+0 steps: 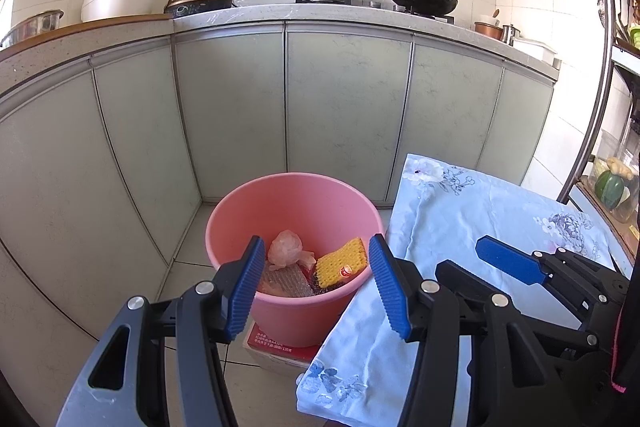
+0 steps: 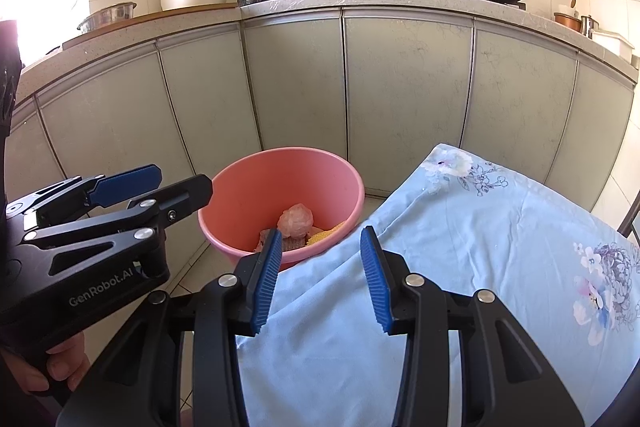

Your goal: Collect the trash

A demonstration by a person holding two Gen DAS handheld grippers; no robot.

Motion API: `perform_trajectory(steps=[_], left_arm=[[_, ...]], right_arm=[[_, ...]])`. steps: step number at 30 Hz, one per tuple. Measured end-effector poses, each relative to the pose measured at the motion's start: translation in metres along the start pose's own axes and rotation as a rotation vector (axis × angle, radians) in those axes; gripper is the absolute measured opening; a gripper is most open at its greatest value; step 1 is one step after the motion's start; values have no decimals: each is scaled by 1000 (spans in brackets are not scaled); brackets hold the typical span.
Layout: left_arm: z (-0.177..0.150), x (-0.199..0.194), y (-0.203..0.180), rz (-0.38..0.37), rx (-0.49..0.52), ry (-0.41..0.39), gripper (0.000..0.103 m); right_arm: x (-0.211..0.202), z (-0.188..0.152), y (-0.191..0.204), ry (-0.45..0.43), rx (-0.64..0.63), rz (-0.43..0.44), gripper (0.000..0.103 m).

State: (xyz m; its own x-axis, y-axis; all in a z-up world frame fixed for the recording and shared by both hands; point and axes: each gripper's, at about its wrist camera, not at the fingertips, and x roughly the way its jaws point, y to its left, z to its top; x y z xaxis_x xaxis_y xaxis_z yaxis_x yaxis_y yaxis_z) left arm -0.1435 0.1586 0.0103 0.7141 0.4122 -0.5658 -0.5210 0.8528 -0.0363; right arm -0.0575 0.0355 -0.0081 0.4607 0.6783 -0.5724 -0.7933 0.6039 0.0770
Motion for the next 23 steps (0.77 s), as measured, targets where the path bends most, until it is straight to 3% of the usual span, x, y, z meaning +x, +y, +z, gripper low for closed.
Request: perform_trajectory(steps=[23], left_arm=[[-4, 6, -7, 8, 18, 13, 54]], right_arm=[[3, -5, -9, 6, 15, 2, 41]])
